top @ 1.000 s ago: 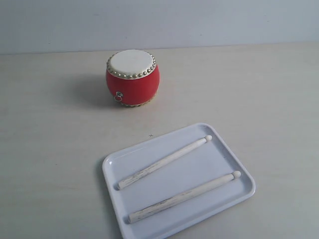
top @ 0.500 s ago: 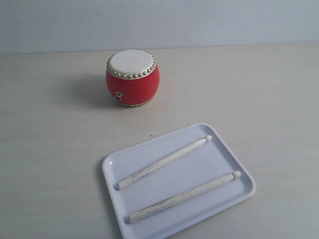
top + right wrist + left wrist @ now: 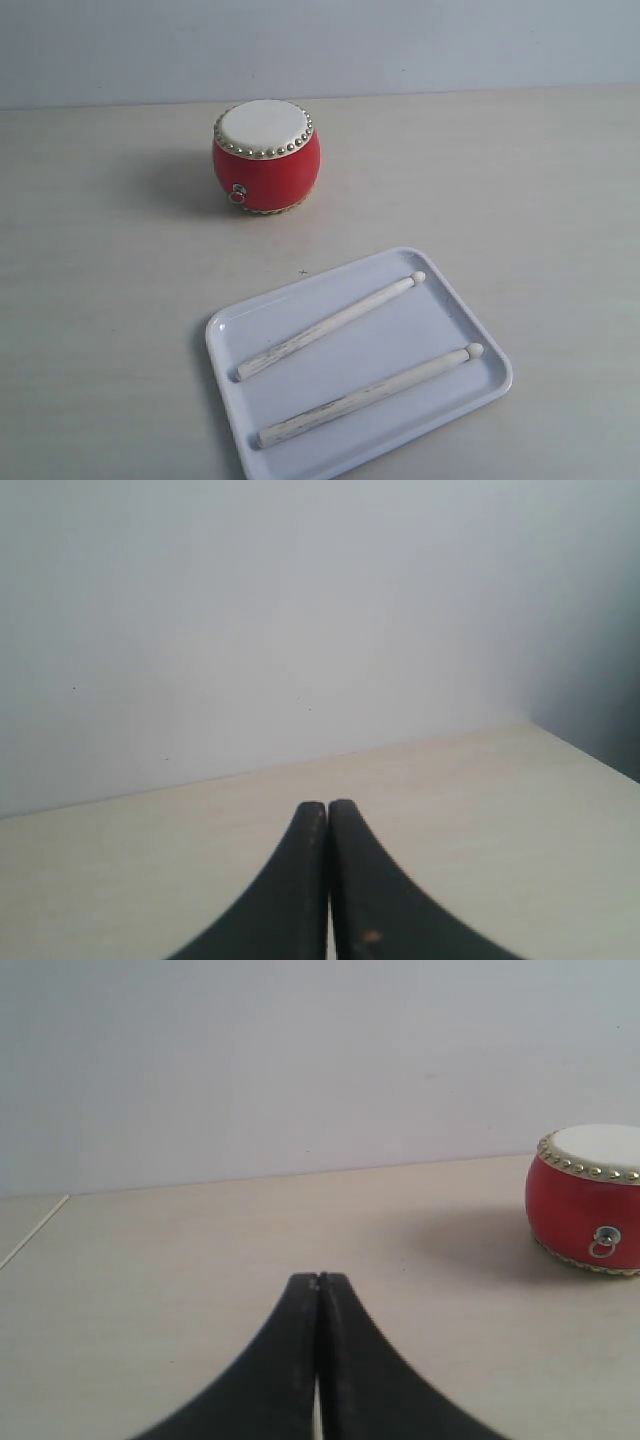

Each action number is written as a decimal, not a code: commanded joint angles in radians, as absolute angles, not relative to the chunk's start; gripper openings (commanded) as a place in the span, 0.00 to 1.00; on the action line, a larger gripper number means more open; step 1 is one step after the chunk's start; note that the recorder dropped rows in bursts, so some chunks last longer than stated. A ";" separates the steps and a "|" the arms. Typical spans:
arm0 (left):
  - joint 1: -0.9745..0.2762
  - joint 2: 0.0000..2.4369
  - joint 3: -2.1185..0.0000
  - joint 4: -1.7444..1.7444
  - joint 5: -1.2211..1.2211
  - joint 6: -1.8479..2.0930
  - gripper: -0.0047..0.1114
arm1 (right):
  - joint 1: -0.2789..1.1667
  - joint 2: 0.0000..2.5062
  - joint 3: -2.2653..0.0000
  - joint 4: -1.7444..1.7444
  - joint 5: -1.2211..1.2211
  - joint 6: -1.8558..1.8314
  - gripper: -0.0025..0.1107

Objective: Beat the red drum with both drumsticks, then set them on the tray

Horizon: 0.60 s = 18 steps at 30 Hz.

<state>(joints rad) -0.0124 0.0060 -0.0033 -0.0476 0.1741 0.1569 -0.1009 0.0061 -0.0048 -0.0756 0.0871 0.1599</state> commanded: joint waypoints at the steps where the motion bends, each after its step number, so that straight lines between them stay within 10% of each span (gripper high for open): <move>1: -0.010 0.000 0.000 -0.048 0.170 0.151 0.04 | -0.105 0.000 0.000 -0.053 0.082 0.163 0.02; 18: -0.010 0.000 0.000 -0.048 0.170 0.153 0.04 | -0.034 0.000 0.000 -0.057 0.153 0.151 0.02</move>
<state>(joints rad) -0.0124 0.0060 -0.0033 -0.0476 0.1741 0.1569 -0.0352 0.0061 -0.0048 -0.0504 0.1212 0.1599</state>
